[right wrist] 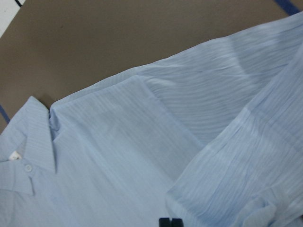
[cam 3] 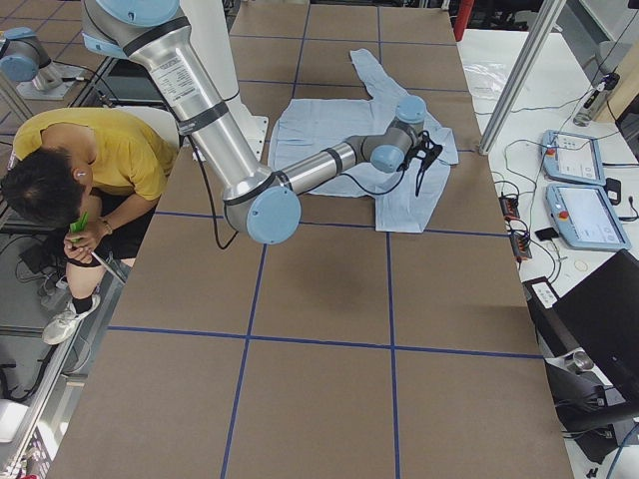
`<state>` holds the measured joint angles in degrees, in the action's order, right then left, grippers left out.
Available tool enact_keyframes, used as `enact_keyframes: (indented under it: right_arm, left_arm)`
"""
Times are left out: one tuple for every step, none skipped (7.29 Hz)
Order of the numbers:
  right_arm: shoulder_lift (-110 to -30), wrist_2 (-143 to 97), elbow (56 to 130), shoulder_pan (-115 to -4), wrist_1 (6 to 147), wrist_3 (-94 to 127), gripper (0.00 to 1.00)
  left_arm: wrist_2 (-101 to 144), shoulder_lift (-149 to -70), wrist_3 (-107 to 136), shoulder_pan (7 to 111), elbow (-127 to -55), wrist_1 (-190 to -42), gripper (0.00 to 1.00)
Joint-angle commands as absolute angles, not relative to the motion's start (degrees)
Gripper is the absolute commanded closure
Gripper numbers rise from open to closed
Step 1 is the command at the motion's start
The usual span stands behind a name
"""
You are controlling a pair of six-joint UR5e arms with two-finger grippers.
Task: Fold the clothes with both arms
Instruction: 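Carry the sleeve with the right gripper across the shirt toward the collar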
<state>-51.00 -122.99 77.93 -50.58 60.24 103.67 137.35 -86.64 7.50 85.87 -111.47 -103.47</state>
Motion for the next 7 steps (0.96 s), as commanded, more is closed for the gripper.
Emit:
enact_keyframes:
  right_arm:
    - [-33.4,-109.04,67.58,-40.3,62.93,111.25,1.0]
    - [-28.7,-105.77,62.98,-37.64,61.45,111.44,1.0]
    - [-28.3,-105.3,61.28,-36.57,58.13,111.62,1.0]
    - [-28.3,-104.16,59.17,-35.69,54.44,111.62,0.73]
    - [-28.21,-103.8,57.58,-35.07,53.97,111.62,0.28]
    - [-27.95,-103.71,57.22,-34.46,53.96,111.71,0.01]
    - [-27.08,-103.19,56.09,-34.02,53.96,112.06,0.0]
  left_arm:
    - [137.37,-86.48,7.47,85.87,-111.18,-103.62,0.0]
    - [137.37,-86.48,7.38,85.87,-111.09,-103.62,0.0]
    - [137.2,-86.48,7.38,85.78,-110.83,-103.62,0.0]
    - [137.28,-86.48,7.38,85.78,-110.74,-103.62,0.0]
    - [137.46,-86.48,7.47,85.78,-110.74,-103.62,0.0]
    - [137.55,-86.48,7.38,85.78,-110.74,-103.62,0.0]
    - [137.37,-86.57,7.47,85.52,-110.66,-103.54,0.0]
